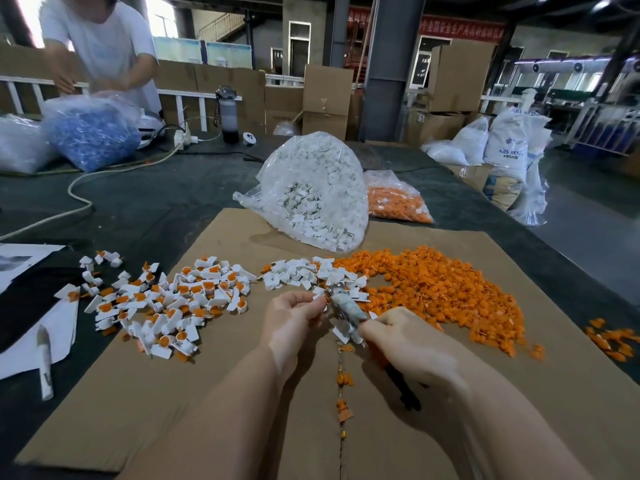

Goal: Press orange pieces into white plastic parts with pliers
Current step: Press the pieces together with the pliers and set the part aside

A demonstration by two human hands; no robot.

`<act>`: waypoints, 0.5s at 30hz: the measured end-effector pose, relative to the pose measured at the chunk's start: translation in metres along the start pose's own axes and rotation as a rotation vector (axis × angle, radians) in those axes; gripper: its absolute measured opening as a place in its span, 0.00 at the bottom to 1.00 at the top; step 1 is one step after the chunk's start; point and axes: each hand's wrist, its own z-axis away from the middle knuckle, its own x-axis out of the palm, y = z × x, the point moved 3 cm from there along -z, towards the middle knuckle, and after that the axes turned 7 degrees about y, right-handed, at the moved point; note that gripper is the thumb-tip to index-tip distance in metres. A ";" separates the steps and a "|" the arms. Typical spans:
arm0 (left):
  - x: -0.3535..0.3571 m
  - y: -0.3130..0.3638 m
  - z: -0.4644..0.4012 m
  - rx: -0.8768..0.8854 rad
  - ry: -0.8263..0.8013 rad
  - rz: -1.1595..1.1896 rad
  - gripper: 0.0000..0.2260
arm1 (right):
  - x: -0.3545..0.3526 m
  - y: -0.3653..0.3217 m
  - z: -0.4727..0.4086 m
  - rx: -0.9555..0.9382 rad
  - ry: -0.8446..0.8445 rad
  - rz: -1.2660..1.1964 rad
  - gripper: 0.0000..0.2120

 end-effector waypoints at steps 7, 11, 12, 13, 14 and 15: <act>0.000 -0.002 -0.003 -0.019 0.035 -0.005 0.04 | 0.002 -0.002 -0.001 0.026 -0.082 0.013 0.13; -0.002 -0.001 -0.003 -0.013 0.039 -0.027 0.05 | 0.006 -0.003 -0.004 0.013 -0.061 -0.003 0.13; -0.002 -0.001 -0.003 -0.012 0.039 -0.033 0.04 | 0.008 -0.002 -0.005 0.014 -0.037 0.016 0.14; -0.002 -0.001 -0.003 -0.013 0.036 -0.041 0.04 | 0.010 -0.002 -0.006 0.015 -0.013 0.037 0.15; -0.001 -0.001 -0.003 -0.014 0.035 -0.045 0.03 | 0.011 -0.001 -0.006 0.011 0.005 0.062 0.15; -0.001 -0.001 -0.003 -0.014 0.036 -0.048 0.02 | 0.013 0.000 -0.007 0.005 0.022 0.089 0.15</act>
